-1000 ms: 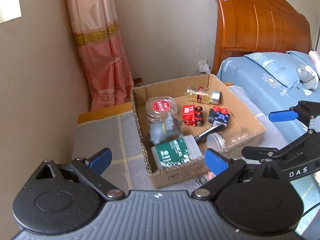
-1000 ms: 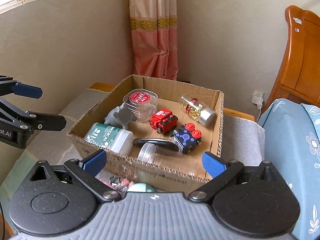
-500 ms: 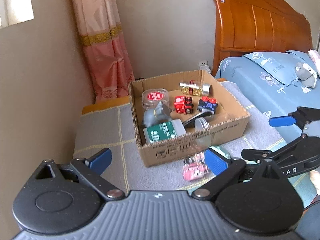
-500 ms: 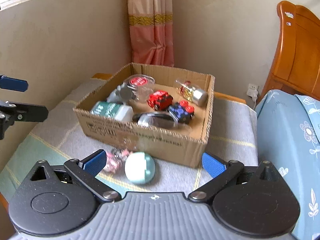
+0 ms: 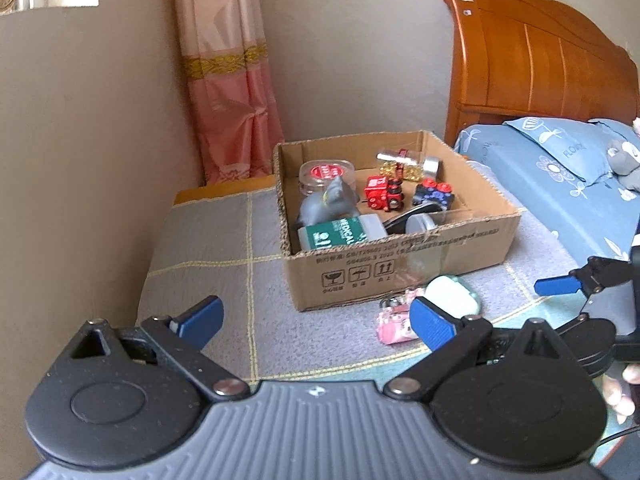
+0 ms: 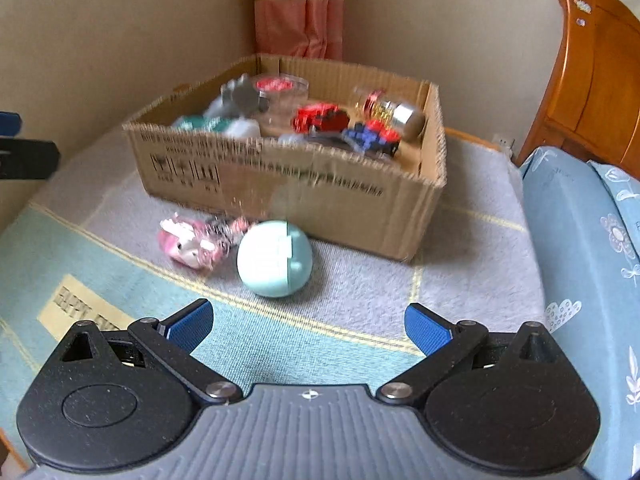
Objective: Organize rigid objects
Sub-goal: 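Move left tool to the pink keychain charm and grasp it, then lift the pink charm with left gripper while right gripper grasps the pale-blue round case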
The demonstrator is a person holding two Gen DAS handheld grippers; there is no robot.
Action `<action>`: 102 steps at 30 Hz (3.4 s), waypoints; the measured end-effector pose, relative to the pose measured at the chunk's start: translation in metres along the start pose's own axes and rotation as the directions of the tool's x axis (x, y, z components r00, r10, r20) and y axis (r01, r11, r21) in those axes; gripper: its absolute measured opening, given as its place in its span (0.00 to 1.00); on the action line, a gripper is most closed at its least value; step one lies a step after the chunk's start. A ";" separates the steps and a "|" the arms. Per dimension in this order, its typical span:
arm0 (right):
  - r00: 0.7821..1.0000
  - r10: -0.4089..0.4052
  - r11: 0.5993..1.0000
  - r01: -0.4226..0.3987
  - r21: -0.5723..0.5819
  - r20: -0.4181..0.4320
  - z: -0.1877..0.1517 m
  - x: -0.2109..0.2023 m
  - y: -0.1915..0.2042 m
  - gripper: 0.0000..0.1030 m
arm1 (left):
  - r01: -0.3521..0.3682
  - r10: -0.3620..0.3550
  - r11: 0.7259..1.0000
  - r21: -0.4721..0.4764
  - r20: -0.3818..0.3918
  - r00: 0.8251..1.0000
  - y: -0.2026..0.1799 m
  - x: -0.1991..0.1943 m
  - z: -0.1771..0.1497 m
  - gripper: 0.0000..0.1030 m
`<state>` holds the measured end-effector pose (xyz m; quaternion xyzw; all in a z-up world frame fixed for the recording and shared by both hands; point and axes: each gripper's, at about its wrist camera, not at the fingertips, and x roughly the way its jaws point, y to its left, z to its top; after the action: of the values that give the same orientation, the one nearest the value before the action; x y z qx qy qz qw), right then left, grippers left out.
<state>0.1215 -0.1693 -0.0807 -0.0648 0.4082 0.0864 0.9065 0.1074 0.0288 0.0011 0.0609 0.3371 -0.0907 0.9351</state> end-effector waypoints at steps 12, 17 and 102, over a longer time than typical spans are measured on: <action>0.999 -0.031 0.997 0.028 0.069 0.045 0.004 0.044 0.005 1.00 | 0.014 -0.020 0.998 -0.069 -0.078 0.997 0.007 0.038 -0.019 0.96; 0.995 -0.049 0.996 0.041 0.084 0.087 0.006 0.049 0.003 1.00 | 0.027 -0.034 0.998 -0.063 -0.100 0.994 0.004 0.049 -0.019 0.96; 0.986 0.165 0.973 -0.160 -0.167 0.018 0.014 0.033 -0.033 0.56 | 0.195 -0.178 0.976 0.091 -0.168 0.970 -0.020 0.107 -0.022 0.50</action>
<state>0.1596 -0.1955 -0.0948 -0.1048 0.3890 0.1948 0.8943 0.1700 -0.0006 -0.0851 0.0859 0.4095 -0.1913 0.8879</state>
